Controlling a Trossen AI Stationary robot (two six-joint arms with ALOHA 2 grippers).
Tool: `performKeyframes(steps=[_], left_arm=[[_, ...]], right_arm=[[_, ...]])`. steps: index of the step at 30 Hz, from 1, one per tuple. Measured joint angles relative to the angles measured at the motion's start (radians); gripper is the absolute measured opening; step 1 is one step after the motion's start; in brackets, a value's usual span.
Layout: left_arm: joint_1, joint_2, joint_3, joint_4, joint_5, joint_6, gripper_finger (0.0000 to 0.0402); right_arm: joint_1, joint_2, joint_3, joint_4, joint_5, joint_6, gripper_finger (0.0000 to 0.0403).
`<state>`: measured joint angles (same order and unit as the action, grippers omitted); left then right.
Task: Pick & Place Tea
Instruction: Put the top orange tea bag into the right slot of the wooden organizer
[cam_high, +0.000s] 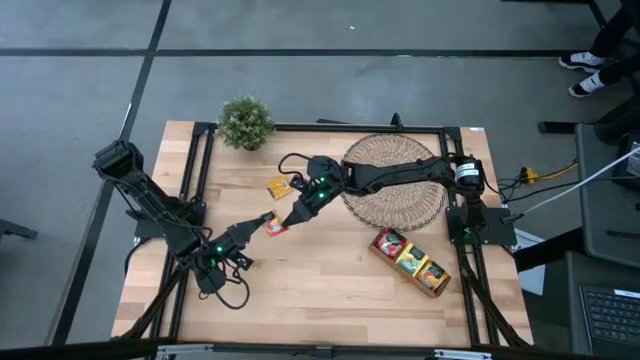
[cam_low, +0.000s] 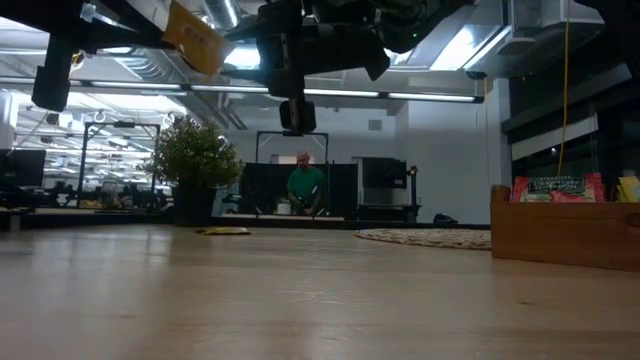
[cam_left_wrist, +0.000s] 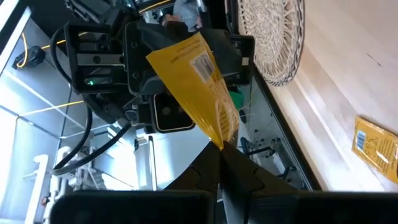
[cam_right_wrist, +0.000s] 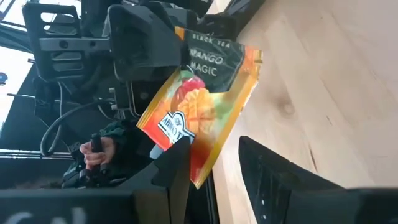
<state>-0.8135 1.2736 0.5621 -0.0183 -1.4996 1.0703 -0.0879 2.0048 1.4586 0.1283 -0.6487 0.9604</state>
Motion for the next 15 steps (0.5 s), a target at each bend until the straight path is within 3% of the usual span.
performKeyframes(steps=[5,12,15], left_arm=[[0.000,0.000,0.000,0.000,0.026,0.000,0.0003],[0.000,0.000,0.000,0.000,0.056,-0.006,0.0004],[0.000,0.000,0.000,0.000,0.059,-0.061,0.0004]], right_arm=[[0.000,0.000,0.000,0.003,0.000,-0.006,0.0108],[0.000,0.000,0.000,0.002,-0.010,-0.055,0.0015],[0.002,0.000,0.000,0.002,-0.010,-0.067,0.0009]])
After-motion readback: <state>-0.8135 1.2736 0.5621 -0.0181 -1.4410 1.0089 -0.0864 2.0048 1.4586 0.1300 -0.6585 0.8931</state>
